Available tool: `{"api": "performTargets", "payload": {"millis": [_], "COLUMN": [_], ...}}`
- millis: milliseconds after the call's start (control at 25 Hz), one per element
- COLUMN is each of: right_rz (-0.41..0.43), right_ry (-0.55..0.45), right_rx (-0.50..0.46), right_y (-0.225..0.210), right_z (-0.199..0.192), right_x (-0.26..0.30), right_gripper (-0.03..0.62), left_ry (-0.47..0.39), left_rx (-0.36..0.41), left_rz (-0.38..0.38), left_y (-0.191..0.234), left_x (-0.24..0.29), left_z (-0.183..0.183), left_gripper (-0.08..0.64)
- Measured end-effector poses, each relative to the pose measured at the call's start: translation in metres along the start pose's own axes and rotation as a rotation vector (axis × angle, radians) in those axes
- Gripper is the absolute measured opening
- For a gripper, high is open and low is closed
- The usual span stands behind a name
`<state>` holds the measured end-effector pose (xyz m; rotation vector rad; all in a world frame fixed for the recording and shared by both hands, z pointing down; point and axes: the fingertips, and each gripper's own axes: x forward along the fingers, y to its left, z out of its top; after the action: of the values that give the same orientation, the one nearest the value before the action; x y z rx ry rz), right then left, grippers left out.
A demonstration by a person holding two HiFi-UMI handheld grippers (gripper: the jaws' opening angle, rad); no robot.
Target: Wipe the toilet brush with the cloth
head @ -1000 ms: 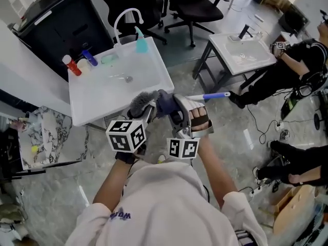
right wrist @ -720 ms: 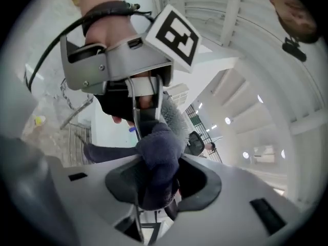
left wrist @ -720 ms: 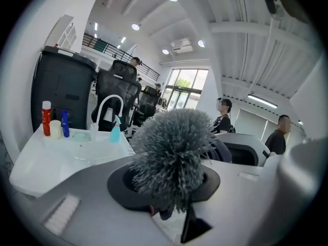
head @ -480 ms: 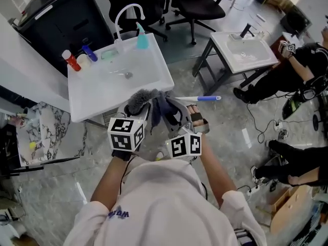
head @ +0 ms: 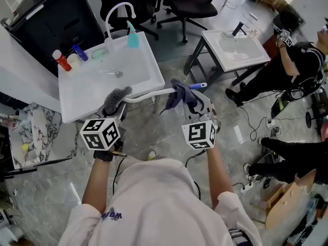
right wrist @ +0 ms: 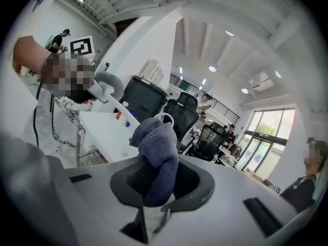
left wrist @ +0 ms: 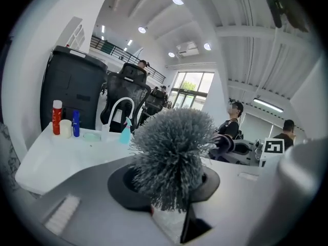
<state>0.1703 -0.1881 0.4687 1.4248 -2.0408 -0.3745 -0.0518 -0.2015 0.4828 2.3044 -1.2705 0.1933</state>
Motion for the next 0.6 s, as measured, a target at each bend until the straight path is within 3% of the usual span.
{"api": "performTargets", "payload": {"millis": [360,600], "right_rz": [-0.138,-0.271], "right_ry": [0.101,0.199], "right_rx": [0.031,0.089], "right_y": [-0.046,-0.08], "right_z": [-0.035,-0.051], "right_x": [-0.004,-0.02], "right_gripper": [0.075,0.075], "left_ry": [-0.018,-0.035], "left_rx": [0.035,0.003], "left_rz": [-0.028,-0.051], "left_y": [-0.01,-0.021], "left_x": [-0.001,0.0], "left_z": [0.01,0.01], "left_gripper": [0.123,0.123]}}
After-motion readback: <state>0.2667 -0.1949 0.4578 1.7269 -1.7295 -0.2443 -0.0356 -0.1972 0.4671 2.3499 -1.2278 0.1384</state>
